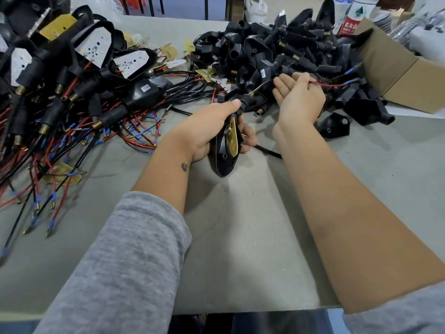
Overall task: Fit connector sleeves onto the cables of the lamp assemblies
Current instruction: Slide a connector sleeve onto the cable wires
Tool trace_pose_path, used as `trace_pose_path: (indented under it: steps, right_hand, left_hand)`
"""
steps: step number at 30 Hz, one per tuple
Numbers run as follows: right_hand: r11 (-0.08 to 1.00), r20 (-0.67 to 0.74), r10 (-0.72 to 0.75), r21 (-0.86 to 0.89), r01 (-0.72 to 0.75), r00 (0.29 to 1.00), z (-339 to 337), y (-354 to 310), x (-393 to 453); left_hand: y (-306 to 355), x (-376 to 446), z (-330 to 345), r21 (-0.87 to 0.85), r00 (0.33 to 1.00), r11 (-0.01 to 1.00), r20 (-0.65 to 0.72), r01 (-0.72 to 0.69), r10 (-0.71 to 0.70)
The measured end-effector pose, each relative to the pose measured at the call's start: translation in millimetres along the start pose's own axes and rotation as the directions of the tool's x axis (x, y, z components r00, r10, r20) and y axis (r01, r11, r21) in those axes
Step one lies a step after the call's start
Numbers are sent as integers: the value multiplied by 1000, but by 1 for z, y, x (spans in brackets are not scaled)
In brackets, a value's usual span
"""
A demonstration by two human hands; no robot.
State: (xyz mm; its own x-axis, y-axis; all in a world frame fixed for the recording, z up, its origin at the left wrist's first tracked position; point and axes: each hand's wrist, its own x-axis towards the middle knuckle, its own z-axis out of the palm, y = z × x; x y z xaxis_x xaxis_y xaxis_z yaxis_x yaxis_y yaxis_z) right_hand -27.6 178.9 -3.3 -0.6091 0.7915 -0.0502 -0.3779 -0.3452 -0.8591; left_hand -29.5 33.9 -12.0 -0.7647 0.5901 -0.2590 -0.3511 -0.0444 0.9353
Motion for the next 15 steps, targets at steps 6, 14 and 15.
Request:
trace_pose_path:
  steps: [6,14,15]
  right_hand:
    - [988,42,154,-14,-153,987,-1,2,-16]
    - [941,225,295,-237,-241,929,3,13,-49]
    - [898,271,379,-341,-280,885,3,13,-50]
  left_hand:
    - [-3,2,-3,-59,999,998,-41,3,-5]
    - [-2,1,1,-33,999,999,-35,-39,38]
    - [-2,0,0,-2,998,998,-37,-58,58]
